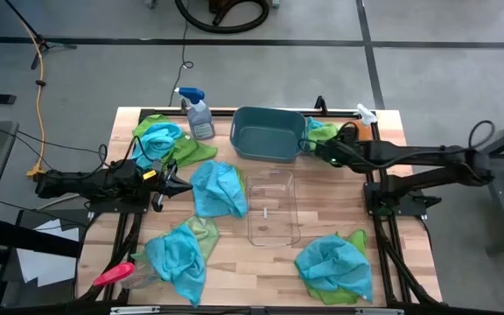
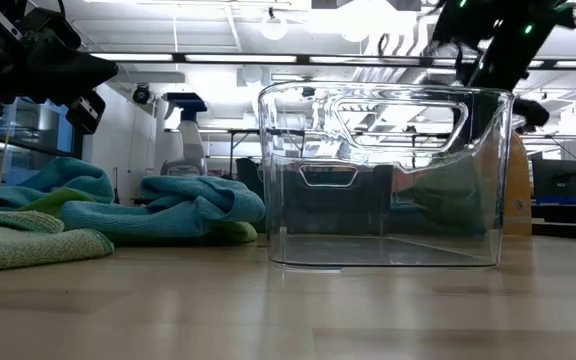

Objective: Sort microfiber towel by color & place in baskets
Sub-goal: Put the green microfiber towel into the transparent bin

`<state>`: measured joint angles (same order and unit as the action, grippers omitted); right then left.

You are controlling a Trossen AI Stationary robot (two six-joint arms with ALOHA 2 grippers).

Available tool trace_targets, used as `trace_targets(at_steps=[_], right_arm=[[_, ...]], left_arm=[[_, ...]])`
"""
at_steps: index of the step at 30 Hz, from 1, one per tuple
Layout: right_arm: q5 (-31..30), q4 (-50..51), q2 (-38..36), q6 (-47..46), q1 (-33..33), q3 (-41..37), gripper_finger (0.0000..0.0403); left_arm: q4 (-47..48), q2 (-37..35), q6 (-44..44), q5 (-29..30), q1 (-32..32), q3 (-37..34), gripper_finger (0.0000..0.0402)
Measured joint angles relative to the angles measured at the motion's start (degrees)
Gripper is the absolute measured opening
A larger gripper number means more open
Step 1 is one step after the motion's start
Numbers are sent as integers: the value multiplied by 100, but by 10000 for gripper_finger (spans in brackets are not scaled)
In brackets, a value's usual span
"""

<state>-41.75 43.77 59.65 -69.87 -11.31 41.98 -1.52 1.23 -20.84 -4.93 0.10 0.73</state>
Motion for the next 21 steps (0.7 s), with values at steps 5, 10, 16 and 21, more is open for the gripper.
trace_targets(at_steps=[5, 10, 16, 21], right_arm=[[-224, -966, -764, 592, 270, 0, 1], [-208, -2720, -1288, 2114, 420, 0, 1], [1205, -5036, -1421, 3999, 435, 4, 0], [2835, -6304, -1375, 4570, 437, 7, 0]], left_arm=[[0, 0, 0, 2, -2, -2, 0], [0, -1, 0, 0, -1, -1, 0], [0, 0, 0, 0, -1, -2, 0], [0, 0, 0, 0, -2, -2, 0]])
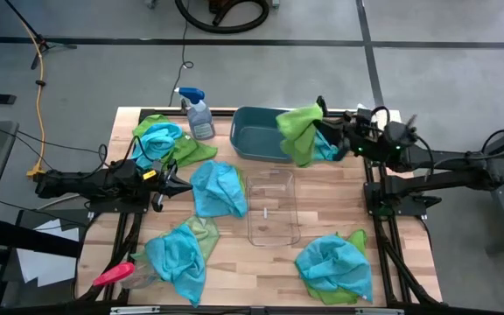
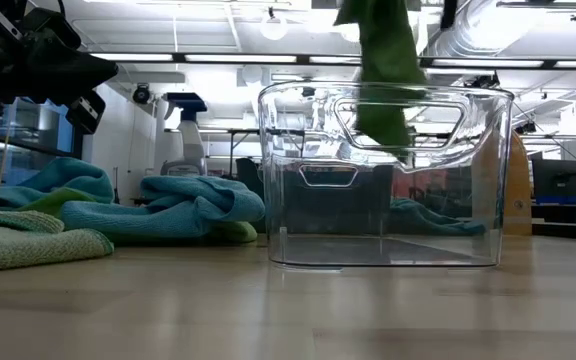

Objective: Sort microfiber towel by color & place in baskets
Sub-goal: Put the green microfiber towel into the transparent bin

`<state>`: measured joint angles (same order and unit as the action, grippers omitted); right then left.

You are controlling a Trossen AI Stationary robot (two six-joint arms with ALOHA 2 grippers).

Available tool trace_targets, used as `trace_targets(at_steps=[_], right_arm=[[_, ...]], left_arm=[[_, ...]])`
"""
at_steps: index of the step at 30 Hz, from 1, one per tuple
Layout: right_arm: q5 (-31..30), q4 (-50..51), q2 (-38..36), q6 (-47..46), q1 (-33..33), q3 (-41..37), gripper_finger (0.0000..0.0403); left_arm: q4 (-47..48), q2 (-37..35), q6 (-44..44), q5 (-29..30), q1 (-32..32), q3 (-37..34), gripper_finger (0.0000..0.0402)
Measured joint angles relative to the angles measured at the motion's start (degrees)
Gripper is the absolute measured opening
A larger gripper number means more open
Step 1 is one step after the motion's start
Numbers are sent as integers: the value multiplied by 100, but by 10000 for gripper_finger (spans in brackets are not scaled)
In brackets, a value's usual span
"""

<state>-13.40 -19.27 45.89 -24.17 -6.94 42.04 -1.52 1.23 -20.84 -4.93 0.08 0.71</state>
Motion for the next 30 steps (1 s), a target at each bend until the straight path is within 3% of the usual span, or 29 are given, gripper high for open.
trace_targets(at_steps=[5, 15, 30], right_arm=[[477, -554, 28, 269, 134, 0, 0], [1451, -565, 96, 655, 588, 0, 0], [1570, -535, 100, 772, 765, 0, 0]], left_arm=[[-1, -1, 1, 1, 0, 0, 0], [0, -2, 2, 0, 2, 0, 0], [0, 0, 0, 1, 2, 1, 0]])
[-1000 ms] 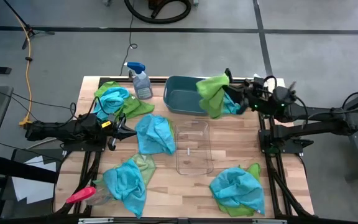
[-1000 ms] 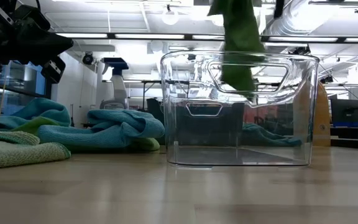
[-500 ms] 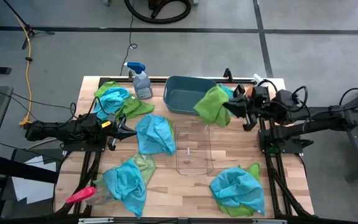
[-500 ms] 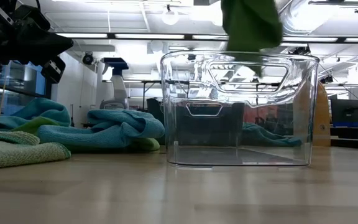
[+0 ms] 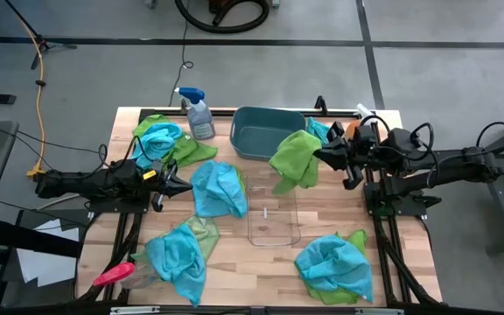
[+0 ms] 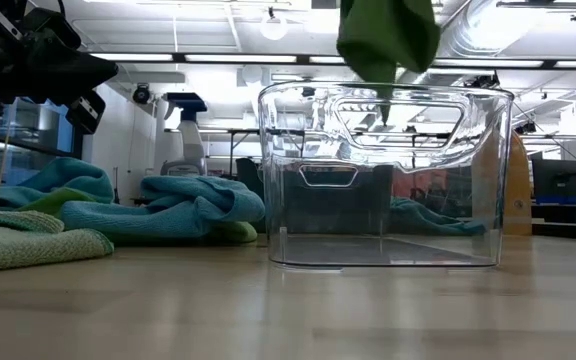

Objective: Sort microfiber towel by color & place in baskets
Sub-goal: Put the green microfiber towel into the transparent bin

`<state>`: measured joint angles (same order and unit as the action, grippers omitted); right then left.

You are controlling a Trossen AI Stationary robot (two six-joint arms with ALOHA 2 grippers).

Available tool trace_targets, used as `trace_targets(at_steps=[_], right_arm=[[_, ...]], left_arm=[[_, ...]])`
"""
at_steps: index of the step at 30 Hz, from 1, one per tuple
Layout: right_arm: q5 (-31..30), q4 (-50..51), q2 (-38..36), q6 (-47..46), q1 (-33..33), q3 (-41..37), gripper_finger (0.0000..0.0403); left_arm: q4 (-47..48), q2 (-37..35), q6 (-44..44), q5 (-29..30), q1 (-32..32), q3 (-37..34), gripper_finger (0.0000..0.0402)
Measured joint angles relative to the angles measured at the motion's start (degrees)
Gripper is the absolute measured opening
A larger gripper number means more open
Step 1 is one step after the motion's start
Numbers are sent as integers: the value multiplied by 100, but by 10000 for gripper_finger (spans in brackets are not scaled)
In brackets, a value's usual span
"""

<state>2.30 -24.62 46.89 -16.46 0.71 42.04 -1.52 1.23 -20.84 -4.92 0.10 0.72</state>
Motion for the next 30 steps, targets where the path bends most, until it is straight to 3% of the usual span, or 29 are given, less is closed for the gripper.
trace_targets(at_steps=[7, 12, 21, 30], right_arm=[[103, 28, 46, -165, 188, 60, 0], [491, 296, 501, -91, 529, 670, 0], [746, 3191, 1832, 704, 849, 2582, 0], [735, 4925, 2438, -73, 955, 2610, 0]], left_arm=[[0, -2, 0, -1, 0, -1, 0], [0, -2, 0, 0, 0, -1, 0], [0, -1, 0, -1, -1, 0, 0], [0, -1, 0, 1, -2, 0, 0]])
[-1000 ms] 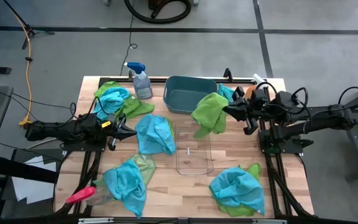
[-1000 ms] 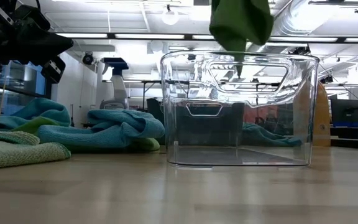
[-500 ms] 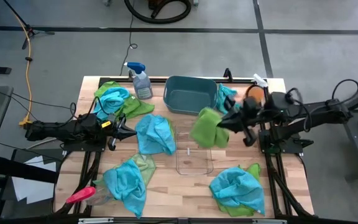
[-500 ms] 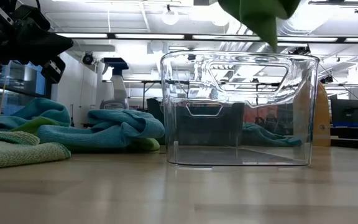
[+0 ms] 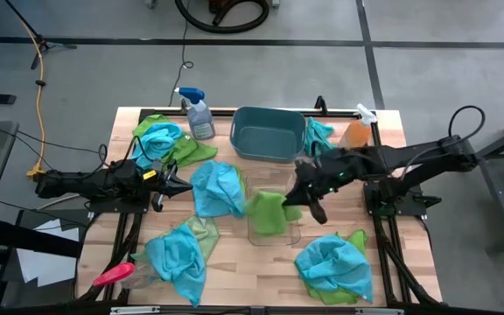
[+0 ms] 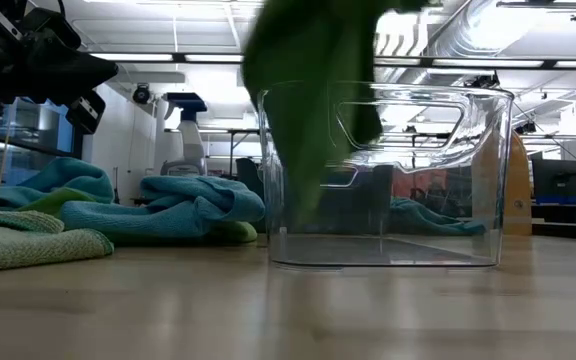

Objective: Sort microfiber towel by color & place in baskets
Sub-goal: Put the green microfiber towel into the transparent bin

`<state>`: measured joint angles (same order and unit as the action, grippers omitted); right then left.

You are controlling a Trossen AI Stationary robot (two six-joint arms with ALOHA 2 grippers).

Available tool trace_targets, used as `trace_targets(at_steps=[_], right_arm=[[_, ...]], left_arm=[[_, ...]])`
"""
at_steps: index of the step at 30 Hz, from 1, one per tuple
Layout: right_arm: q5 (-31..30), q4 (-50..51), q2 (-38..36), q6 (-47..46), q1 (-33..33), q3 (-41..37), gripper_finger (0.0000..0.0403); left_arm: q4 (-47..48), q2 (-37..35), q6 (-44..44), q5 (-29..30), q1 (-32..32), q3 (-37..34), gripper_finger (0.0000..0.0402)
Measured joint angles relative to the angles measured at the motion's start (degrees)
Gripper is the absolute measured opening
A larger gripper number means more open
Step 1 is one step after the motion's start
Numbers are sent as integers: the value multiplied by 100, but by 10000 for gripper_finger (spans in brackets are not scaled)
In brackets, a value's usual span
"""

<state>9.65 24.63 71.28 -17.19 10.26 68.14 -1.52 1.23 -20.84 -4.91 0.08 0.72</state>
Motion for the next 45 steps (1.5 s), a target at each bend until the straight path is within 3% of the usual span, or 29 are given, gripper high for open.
trace_targets(at_steps=[7, 13, 29, 36, 40, 45], right_arm=[[-264, 1450, 78, -450, 40, -4, 0], [-292, 859, 410, -182, -56, -4, 0], [-580, 636, 2464, 1135, -335, -4, 0], [-510, 666, 2674, 1077, -467, -4, 2], [-468, 707, 2674, 949, -502, -4, 35], [-254, 923, 2674, 686, -502, -4, 130]], left_arm=[[0, -2, 0, 0, 0, -1, 0], [0, 1, 0, -2, 2, -1, 0], [-1, -2, 0, -2, 0, -1, 0], [0, -2, 2, -1, 0, -1, 0], [0, -1, 0, -1, 1, 0, 0], [0, -2, 2, -2, 0, 1, 0]])
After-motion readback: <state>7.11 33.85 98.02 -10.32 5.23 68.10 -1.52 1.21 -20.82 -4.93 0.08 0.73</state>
